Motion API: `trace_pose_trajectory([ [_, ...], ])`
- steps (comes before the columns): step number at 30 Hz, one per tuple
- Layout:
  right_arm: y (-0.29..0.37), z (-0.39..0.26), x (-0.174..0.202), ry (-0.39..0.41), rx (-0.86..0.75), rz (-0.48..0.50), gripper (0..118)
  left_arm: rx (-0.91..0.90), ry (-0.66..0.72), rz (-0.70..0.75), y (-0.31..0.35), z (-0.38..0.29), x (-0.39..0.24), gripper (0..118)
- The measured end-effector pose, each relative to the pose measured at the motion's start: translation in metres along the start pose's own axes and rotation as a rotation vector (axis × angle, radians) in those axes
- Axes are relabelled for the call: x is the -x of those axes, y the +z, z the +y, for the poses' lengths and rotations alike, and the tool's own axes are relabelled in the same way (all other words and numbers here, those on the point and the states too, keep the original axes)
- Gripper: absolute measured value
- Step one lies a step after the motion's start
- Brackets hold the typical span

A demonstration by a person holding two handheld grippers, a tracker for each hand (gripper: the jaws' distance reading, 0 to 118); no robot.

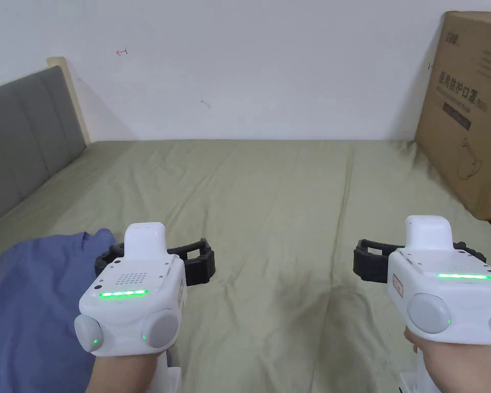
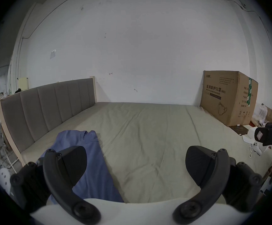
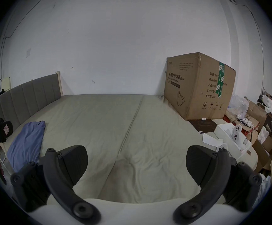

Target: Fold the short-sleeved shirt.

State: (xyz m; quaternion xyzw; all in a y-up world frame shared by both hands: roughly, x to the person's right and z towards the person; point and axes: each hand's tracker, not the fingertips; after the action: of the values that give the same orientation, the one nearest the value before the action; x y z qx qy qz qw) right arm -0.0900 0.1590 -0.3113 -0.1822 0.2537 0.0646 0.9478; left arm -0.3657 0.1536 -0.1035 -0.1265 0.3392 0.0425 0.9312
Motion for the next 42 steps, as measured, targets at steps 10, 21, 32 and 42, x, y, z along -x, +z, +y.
trace_pose_trajectory([
  [10, -0.002, -0.002, 0.002, 0.023, 0.0, 0.009, 118, -0.074, -0.025, -0.01, 0.005, 0.004, -0.002, 118],
  [21, 0.008, 0.005, 0.004, 0.083, -0.044, -0.043, 0, -0.153, -0.13, -0.007, 0.02, 0.015, -0.025, 1],
  [32, 0.015, 0.011, 0.02, 0.077, -0.085, 0.024, 0, -0.143, -0.082, -0.019, 0.028, 0.025, -0.009, 0],
  [42, 0.023, 0.025, 0.188, 0.16, -0.126, 0.388, 0, -0.146, 0.002, 0.363, 0.111, 0.011, 0.133, 0],
])
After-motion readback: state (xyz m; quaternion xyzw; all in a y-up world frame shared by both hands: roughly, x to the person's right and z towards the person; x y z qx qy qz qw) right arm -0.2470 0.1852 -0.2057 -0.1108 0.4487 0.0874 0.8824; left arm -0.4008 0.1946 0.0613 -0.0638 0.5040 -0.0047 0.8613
